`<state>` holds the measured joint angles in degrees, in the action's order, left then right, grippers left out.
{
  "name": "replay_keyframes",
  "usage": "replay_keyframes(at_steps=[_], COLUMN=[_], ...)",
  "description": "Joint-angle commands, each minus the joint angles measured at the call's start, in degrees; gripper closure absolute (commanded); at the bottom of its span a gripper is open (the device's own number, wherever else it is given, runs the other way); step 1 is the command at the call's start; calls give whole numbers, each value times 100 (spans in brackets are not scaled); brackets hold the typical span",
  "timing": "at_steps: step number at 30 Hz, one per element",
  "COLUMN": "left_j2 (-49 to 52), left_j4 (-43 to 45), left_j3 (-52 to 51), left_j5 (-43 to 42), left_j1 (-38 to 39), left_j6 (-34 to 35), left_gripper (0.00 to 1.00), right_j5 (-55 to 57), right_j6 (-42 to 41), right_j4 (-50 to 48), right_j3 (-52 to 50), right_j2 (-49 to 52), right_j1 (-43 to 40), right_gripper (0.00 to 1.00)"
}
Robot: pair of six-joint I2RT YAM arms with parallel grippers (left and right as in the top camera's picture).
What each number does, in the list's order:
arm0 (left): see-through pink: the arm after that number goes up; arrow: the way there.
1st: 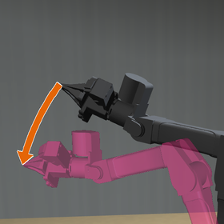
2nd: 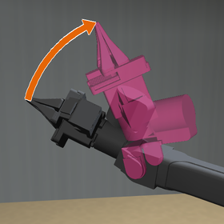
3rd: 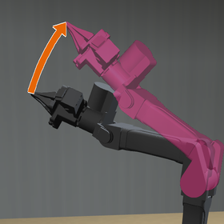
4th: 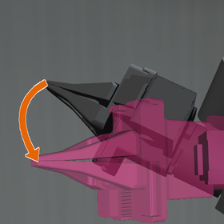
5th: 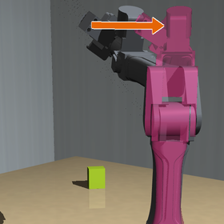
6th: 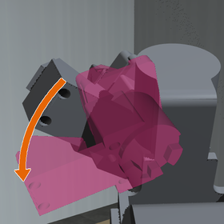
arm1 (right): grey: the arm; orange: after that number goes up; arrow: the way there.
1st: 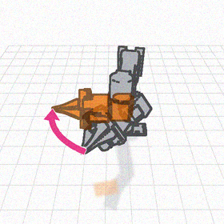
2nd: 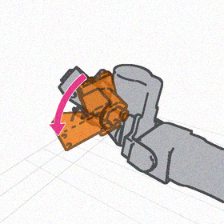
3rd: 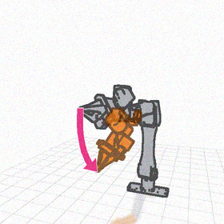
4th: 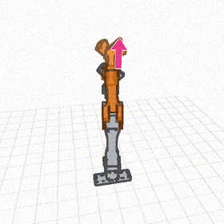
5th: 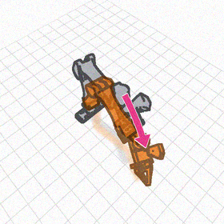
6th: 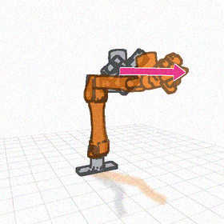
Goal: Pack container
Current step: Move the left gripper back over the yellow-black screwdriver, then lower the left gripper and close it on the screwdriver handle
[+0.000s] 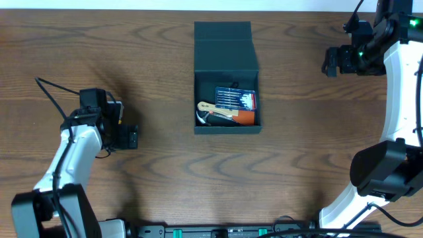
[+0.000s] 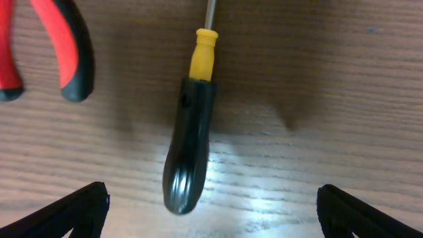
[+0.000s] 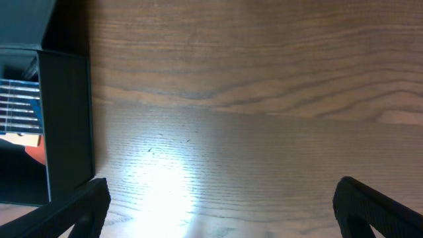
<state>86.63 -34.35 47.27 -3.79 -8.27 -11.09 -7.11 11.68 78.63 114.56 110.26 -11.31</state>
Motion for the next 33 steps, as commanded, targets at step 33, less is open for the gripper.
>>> replay_keyframes(at_steps=[33], left_j2=[1338], left_j4=[205], left_j3=[634], left_j5=[-352], left_j1=[-98], left_j6=[-348], left_gripper=[1], right_j5=[-66], right_j6=[81], right_j4=[136], right_j3=[-31], right_j2=[48], right_j1=[-28], right_gripper=[1])
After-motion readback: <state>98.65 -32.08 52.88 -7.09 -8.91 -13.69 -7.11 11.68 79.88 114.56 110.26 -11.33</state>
